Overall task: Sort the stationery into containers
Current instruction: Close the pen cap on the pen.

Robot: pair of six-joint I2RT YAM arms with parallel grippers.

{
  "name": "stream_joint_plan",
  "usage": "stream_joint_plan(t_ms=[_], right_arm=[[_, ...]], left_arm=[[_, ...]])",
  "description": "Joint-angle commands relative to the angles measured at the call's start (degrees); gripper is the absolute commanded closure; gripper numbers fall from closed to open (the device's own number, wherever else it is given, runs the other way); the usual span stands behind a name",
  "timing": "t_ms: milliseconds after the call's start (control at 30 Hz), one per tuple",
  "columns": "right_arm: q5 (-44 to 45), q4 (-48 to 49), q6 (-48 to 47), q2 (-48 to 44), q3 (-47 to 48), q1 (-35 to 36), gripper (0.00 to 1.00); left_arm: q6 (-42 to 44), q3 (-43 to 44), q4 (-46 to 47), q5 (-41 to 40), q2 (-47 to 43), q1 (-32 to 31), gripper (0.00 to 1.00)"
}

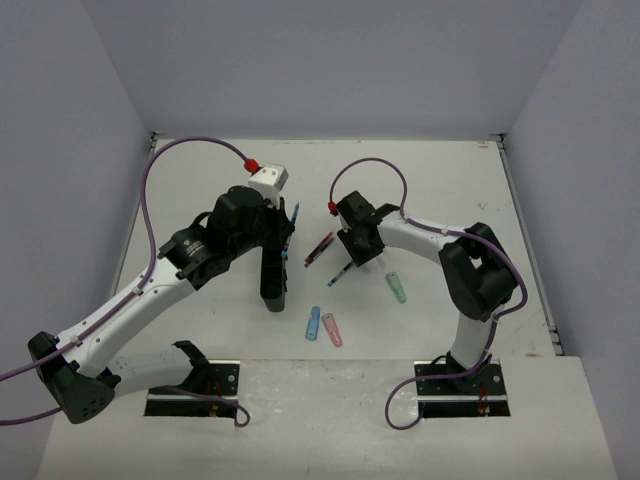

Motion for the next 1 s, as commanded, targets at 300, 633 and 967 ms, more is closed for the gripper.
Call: stream_joint_plan(t_ms=[300, 633, 967], right_arm=[[-0.4, -1.6, -0.8, 5.0, 1.6, 0.8, 0.68], [-3.5, -1.2, 2.6, 3.4, -1.2, 0.8, 0.68], [-2.6, -3.5, 4.1, 4.5, -0.3, 0.2, 0.68]], left_arm=[[3.0, -1.6, 0.8, 2.6, -4.0, 0.0, 1.00], [3.2, -2.3, 1.0, 3.2, -3.3, -0.1, 1.00], [3.2, -2.4, 1.2, 4.3, -3.1, -0.1, 1.00]])
